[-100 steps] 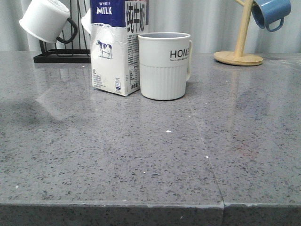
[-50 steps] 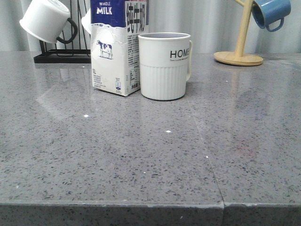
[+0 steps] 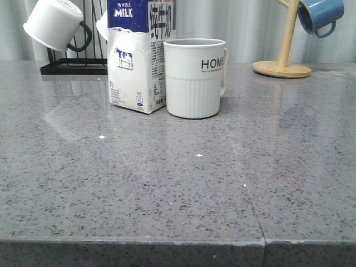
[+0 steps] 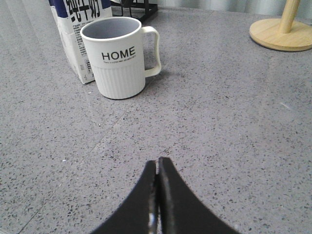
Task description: Place milk next to cup
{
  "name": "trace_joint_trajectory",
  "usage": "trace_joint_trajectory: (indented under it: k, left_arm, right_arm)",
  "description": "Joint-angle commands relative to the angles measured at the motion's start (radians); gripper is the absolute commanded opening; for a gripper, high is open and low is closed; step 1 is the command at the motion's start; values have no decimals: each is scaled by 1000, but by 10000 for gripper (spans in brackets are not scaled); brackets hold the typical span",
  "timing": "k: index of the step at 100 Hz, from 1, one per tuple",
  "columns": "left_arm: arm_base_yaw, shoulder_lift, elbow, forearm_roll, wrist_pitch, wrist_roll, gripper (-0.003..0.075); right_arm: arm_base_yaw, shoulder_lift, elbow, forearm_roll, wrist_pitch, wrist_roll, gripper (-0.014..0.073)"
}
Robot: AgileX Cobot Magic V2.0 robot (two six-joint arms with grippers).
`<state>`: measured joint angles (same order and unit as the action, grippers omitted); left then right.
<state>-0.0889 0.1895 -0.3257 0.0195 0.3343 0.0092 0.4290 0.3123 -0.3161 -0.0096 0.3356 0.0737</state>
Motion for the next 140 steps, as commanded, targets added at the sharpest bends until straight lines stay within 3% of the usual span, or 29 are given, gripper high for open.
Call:
trace_joint_trajectory:
  k: [1,25,35,61,67,140]
  left_arm:
    - [1,-39,1,3,-35,-1,-20]
    - [1,-224,128,16,-39,-1,-20]
    - [1,-213,181,16,-68,-1,-20]
    - [24,-222,382,-31,-374,-3,-20]
    - [34,-222,376,-31,-312,-3,-20]
    - [50,-222,378,-31,-312,-3,-20]
  right_arm:
    - [0,3,-27,-12,-73,-5,-67]
    - [0,3,-27,-12,-73,-5,-67]
    - [0,3,-27,-12,-73,-5,-67]
    - [0,3,-27,-12,-73,-5,-67]
    - [0,3,-27,-12,-73,-5,-67]
    - [0,3,-27,-12,-73,-5,-67]
